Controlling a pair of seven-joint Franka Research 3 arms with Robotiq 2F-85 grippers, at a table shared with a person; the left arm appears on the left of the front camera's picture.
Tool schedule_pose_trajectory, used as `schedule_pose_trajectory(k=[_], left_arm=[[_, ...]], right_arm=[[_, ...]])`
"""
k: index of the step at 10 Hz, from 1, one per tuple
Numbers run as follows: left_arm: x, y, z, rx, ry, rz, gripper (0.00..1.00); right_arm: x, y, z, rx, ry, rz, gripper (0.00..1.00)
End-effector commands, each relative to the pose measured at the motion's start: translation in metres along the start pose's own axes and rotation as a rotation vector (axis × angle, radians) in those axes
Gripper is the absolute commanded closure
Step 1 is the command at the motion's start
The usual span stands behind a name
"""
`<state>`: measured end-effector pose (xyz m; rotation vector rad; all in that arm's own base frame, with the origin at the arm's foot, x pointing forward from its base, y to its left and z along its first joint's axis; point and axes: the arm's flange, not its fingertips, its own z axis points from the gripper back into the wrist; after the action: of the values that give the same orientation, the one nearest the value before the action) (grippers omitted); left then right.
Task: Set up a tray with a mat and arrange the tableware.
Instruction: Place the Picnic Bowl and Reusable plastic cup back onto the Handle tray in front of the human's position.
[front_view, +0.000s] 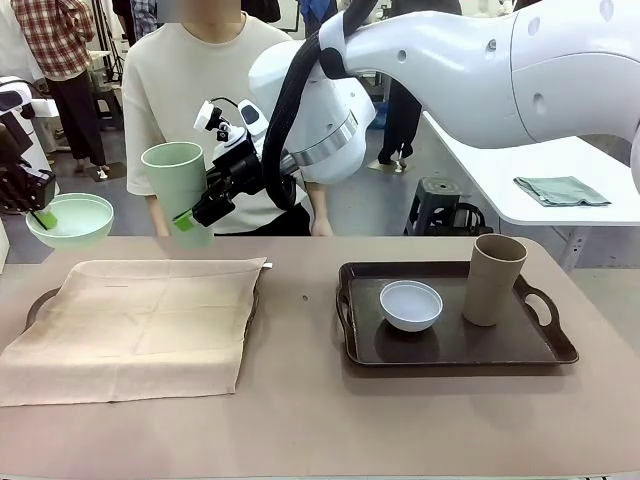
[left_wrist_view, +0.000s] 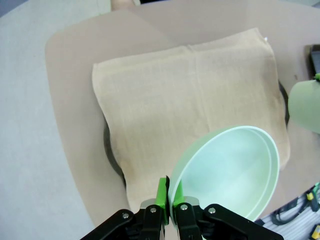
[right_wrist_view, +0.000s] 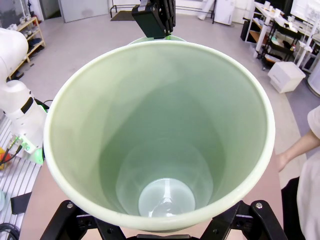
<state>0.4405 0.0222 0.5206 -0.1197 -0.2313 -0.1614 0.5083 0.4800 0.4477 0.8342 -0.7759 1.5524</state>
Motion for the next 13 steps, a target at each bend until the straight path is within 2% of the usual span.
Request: schedule_pose_trajectory(k=[1,4,6,13], left_arm=[[0.0,0.004,-0.009,0.007,0.001,-0.001,0.96],[-0.003,0.009,-0.043,0.0,0.061,-0.047,0.96],[-0.001,0.011,-0.057,0.007,0.064,-0.069,0.96],[0.007,0.013,-0.106,-0.133,0.098,-0.016,0.96]], right_arm=[[-0.012,-0.003,-0.004,0.006,-0.024,-0.001,0.18],[-0.035,-0.001,-0.025,0.062,-0.05,-0.004,0.18],[-0.044,-0.002,-0.041,0.091,-0.042,-0.012,0.18],[-0.083,-0.006,-0.065,0.068,-0.09,0.006,0.18]])
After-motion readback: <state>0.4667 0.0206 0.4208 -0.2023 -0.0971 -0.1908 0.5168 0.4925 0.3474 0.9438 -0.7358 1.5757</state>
